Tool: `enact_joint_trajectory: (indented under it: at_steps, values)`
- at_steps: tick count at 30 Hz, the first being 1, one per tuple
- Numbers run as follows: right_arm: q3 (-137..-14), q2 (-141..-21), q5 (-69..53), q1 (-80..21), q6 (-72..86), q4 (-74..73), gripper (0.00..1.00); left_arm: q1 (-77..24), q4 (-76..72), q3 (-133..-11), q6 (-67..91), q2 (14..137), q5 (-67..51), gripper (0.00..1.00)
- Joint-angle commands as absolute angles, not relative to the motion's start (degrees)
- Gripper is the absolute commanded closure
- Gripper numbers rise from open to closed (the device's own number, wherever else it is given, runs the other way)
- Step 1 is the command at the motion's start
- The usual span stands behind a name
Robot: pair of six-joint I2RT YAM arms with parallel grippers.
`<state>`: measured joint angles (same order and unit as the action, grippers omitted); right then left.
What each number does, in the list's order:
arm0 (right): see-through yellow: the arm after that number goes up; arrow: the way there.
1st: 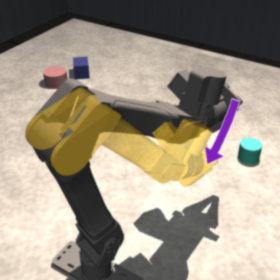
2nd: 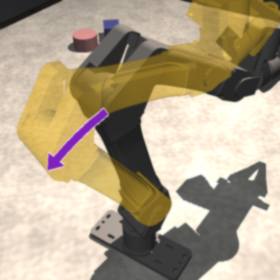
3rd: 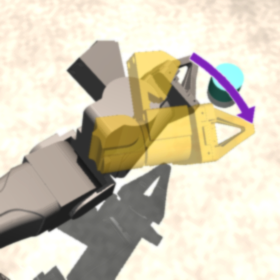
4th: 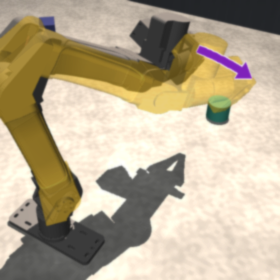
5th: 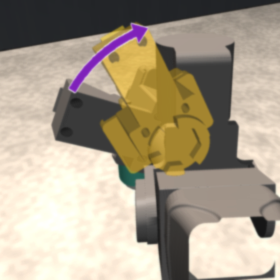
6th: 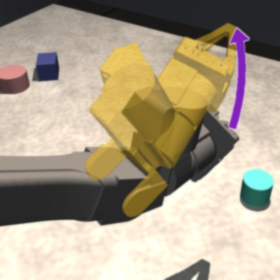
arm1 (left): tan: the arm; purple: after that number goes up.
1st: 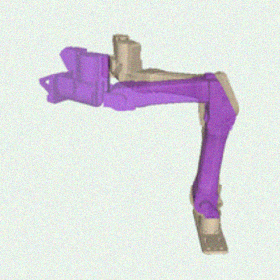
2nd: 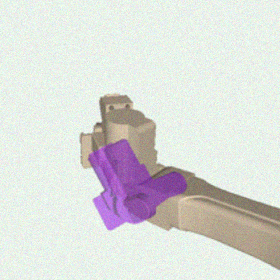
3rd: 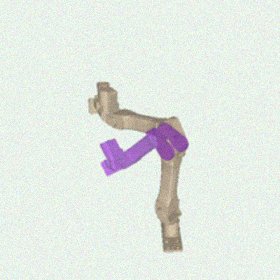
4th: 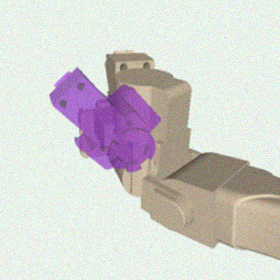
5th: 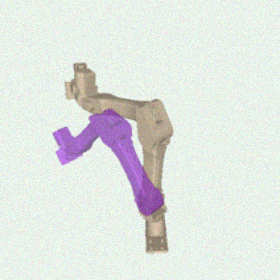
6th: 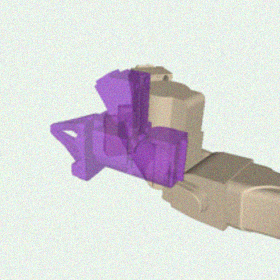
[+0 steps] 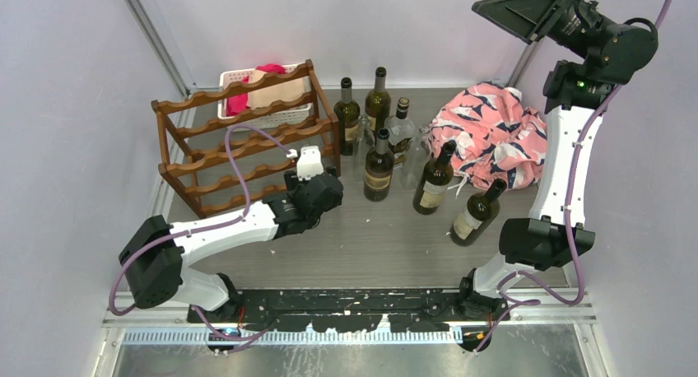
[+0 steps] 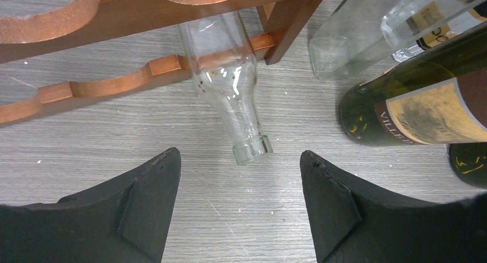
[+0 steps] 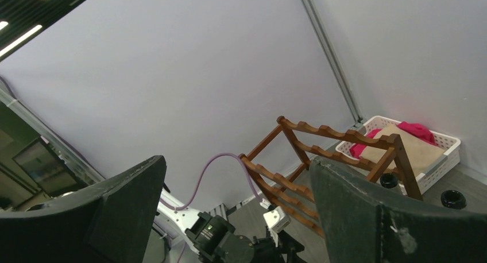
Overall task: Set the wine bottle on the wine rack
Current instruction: Adjust the wine bottle in the wine rack.
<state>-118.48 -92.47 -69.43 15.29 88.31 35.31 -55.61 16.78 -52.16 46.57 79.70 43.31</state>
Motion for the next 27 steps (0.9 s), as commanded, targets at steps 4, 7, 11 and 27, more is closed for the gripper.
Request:
enact_joint_trajectory:
  at_steps: [4, 7, 11, 27]
  values:
    - [-117.8, -89.5, -70.5, 17.6, 94.7, 46.9, 0.00, -57.3, 12.2, -53.1, 49.1, 80.3, 49.3, 0.30]
    - [-117.6, -90.1, -70.6, 19.0, 96.1, 48.3, 0.00, -58.6, 18.5, -57.4, 53.0, 86.4, 56.8, 0.29]
    - [-116.4, -90.6, -69.8, 21.3, 94.7, 46.9, 0.00, -58.6, 26.1, -62.3, 61.4, 93.2, 60.8, 0.29]
    - [-115.2, -89.8, -69.2, 22.0, 87.7, 39.7, 0.00, -55.8, 23.6, -63.7, 64.6, 101.7, 61.3, 0.52]
